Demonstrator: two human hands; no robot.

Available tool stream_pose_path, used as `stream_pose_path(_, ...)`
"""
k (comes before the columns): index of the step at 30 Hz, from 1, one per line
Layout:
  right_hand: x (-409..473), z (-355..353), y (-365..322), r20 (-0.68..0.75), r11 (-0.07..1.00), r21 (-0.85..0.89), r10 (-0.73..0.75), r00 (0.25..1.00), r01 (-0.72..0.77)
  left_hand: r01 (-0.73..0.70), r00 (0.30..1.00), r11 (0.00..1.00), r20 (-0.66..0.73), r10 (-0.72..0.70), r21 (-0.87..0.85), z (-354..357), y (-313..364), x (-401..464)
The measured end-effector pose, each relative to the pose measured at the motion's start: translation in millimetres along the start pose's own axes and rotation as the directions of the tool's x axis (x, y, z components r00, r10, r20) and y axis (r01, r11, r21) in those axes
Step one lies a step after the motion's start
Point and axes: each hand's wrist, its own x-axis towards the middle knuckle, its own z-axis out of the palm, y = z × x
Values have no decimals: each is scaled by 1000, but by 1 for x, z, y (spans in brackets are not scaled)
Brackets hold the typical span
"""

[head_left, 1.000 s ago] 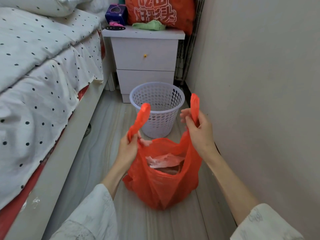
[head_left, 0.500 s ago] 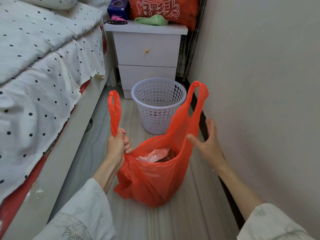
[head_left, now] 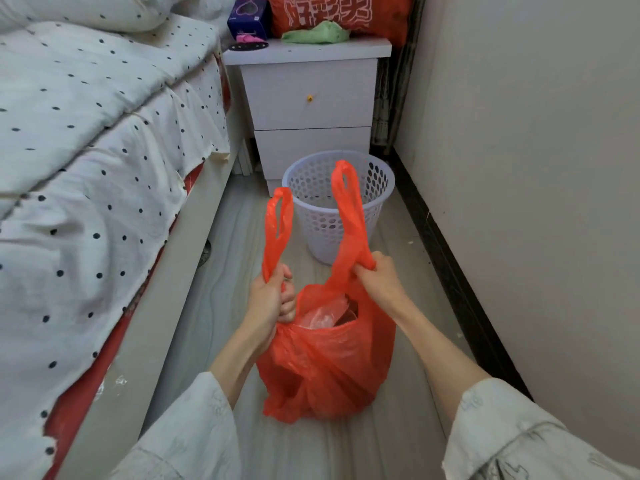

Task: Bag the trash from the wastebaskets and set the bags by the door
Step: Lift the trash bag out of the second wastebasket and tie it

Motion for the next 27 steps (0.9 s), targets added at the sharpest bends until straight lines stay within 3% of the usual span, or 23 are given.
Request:
stream_pose_path(2,-5,-10,4,-43,942,321,118,992,-98,-38,993,996,-117,29,-76,-8,0,8)
stream_pose_path(5,-9,-26,8,91,708,670,220,971,-223,-100,970,970,-240,45,-222,-18,1,18)
stream_pose_path(7,-12,-31,7,140,632,730,233,962,-259,-109,969,967,-243,51,-232,-20,0,23)
stream_pose_path(10,-13,-26,7,87,566,780,325,942,-268,-89,977,988,-202,63,-124,-15,-7,26)
stream_pose_path(12,-14,-25,11,76,565,768,386,919,-301,-93,983,995,-157,98,37,-12,-12,23)
stream_pose_path(15,-14,-27,14,142,467,812,424,895,-350,-94,995,925,20,94,368,-16,-26,11)
stream_pose_path(18,-14,-25,16,107,583,746,370,923,-321,-147,987,843,127,94,518,-25,-41,5)
stream_pose_path(20,-18,-23,17,106,655,687,338,935,-315,-168,986,887,73,151,431,-22,-37,5)
stream_pose_path(22,-23,-23,14,164,622,704,327,931,-342,-119,993,983,0,120,138,-13,-31,8)
stream_pose_path(24,-26,-25,9,202,592,727,301,932,-349,-88,996,991,-29,86,-104,-8,-25,11)
stream_pose_path(27,-32,-27,2,242,616,695,286,927,-371,-71,995,961,-90,49,-266,0,-19,13)
